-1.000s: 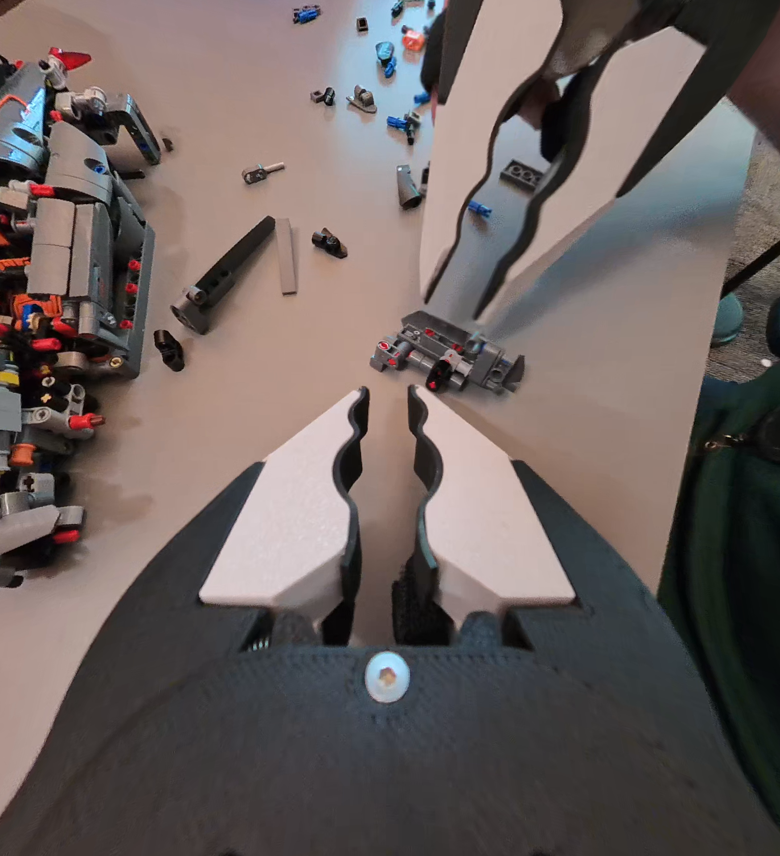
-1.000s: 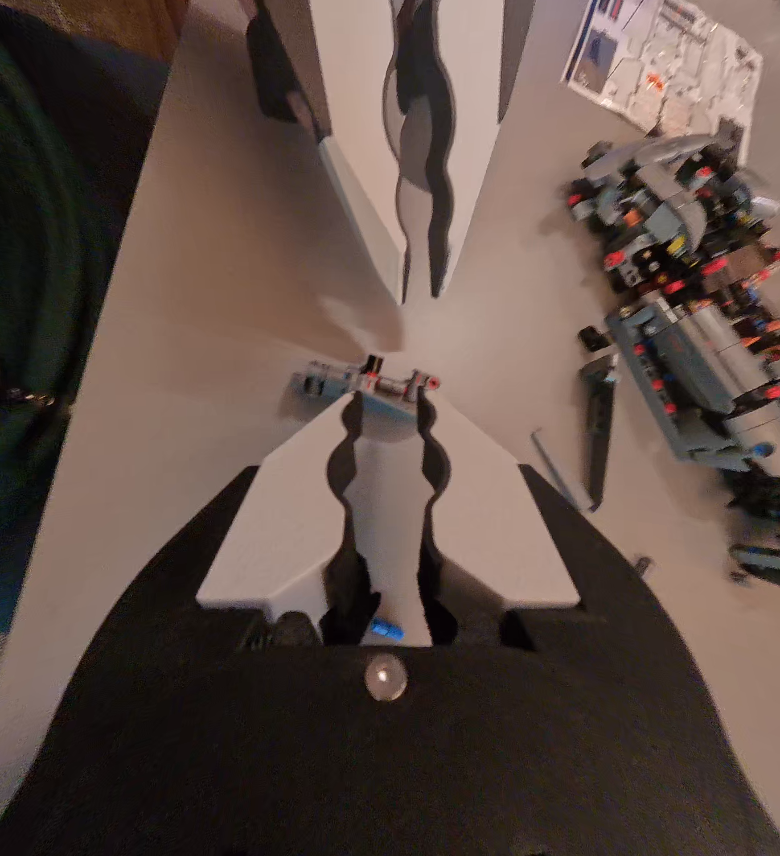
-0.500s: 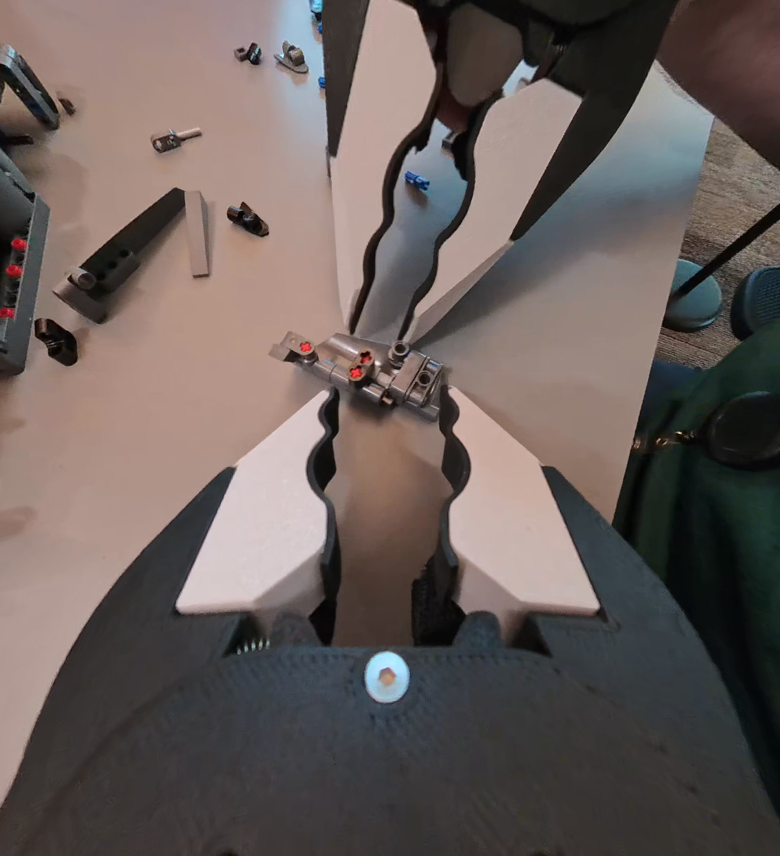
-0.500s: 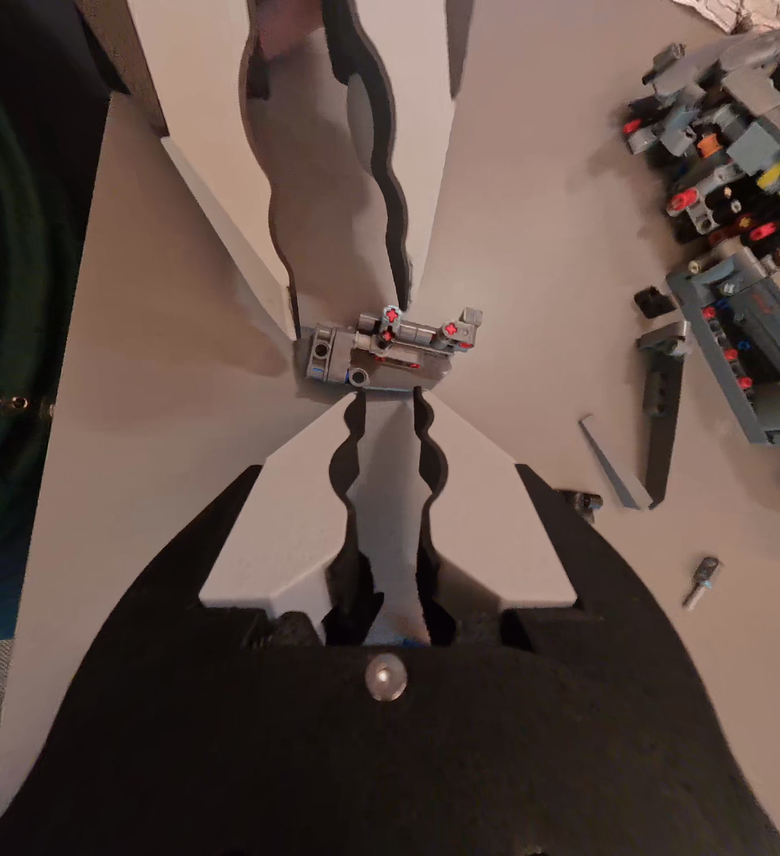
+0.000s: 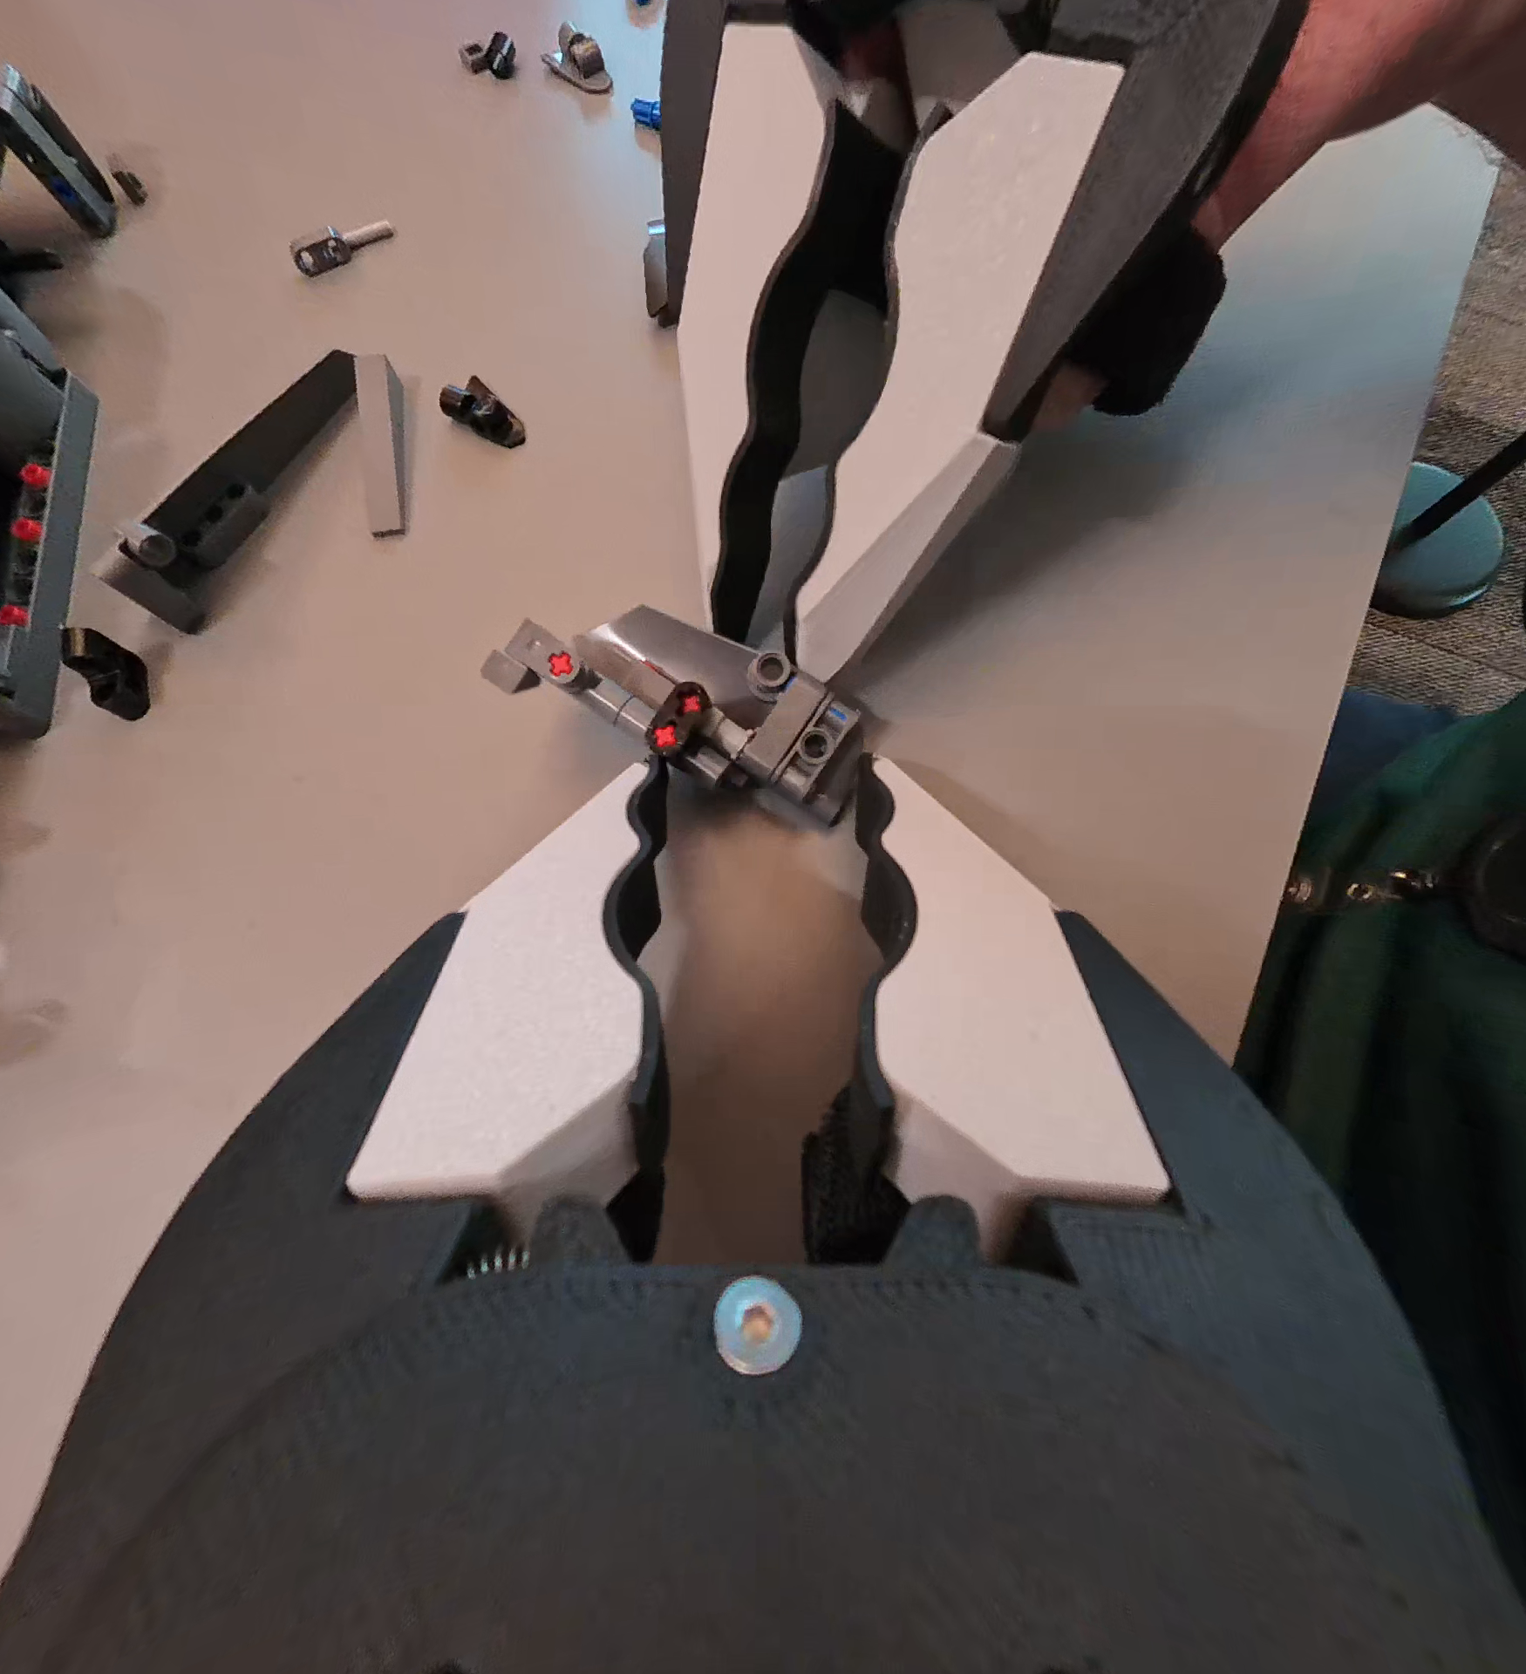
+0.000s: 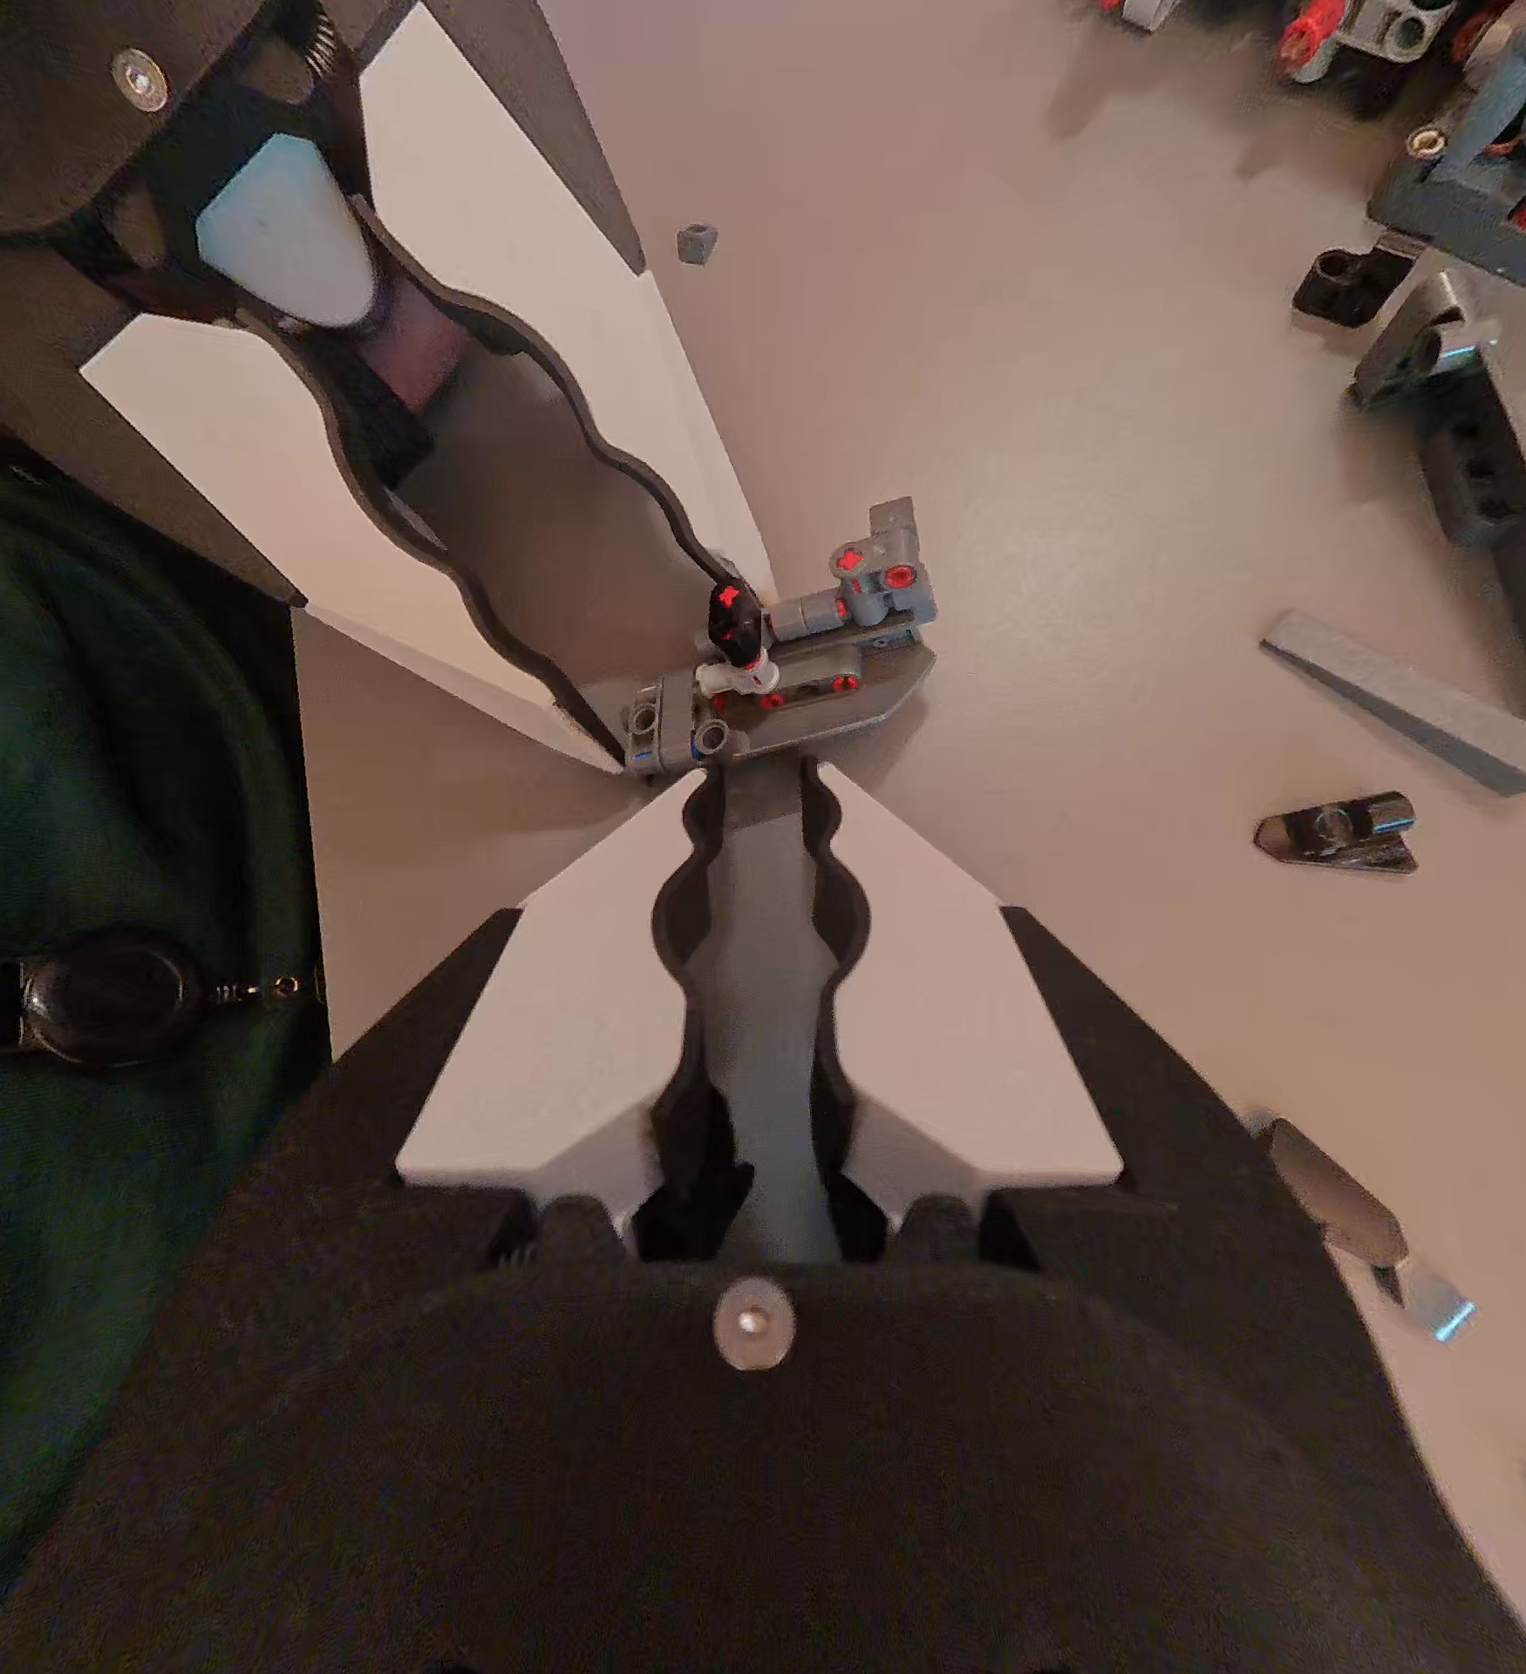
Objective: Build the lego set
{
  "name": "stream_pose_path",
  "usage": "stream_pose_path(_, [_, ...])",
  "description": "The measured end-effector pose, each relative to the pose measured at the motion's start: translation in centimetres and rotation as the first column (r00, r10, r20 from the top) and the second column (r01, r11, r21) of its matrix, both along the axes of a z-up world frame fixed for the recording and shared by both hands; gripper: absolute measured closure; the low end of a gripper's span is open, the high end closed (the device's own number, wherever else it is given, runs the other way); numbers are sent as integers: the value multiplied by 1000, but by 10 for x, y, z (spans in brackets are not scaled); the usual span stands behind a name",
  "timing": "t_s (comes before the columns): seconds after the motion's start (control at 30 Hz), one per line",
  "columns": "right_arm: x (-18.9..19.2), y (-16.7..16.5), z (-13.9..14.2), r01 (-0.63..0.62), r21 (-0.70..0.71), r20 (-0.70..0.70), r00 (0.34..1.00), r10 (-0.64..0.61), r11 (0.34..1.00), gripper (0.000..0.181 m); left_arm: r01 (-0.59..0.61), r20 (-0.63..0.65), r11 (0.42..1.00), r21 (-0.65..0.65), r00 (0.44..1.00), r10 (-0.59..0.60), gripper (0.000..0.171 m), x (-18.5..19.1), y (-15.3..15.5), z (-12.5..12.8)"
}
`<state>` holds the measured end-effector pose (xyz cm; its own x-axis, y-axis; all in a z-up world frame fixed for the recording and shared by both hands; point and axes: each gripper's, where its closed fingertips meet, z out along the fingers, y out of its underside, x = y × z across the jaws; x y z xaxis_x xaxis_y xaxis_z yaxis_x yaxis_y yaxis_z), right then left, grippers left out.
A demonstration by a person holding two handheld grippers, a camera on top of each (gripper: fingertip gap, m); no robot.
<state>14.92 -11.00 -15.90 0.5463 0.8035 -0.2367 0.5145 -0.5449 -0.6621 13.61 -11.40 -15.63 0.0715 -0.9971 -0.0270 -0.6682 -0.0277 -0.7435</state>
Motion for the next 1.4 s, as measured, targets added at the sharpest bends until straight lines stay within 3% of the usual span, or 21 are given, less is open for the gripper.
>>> stream_pose_path(0.1, [-3, -2, 2, 2, -19, -39, 999, -2, 1000, 170, -2, 6, 1000, 31, 1000, 2, 133, 0, 1, 1])
stream_pose_path(0.27, [-6, 0, 15, 36, -111, -230, 971, -61, 993, 158, -12, 58, 998, 60, 998, 8, 140, 2, 5, 10])
stream_pose_path(0.47, [-8, 1, 26, 56, -117, -318, 944, -90, 992, 165, -12, 71, 995, 94, 997, 6, 146, 4, 8, 12])
stream_pose_path(0.5, [-8, -1, 28, 52, -123, -332, 939, -90, 991, 156, -13, 71, 995, 98, 997, 6, 148, 5, 9, 12])
stream_pose_path(0.83, [-3, 2, 14, 72, -100, -206, 974, -91, 992, 156, 21, 14, 997, 70, 1000, -22, 151, 11, 6, 3])
stream_pose_path(1.07, [4, 5, 12, 121, -35, -102, 987, -124, 992, 145, 33, 12, 998, 51, 999, -34, 146, 2, 5, 4])
stream_pose_path(1.23, [1, 11, 10, 226, -22, -68, 972, -227, 974, 128, 15, 17, 995, 102, 1000, -17, 149, -13, 28, 19])
stream_pose_path(1.4, [-7, 22, 4, 279, -4, -75, 958, -278, 960, 148, 51, -56, 992, 117, 997, -45, 155, -20, 41, 12])
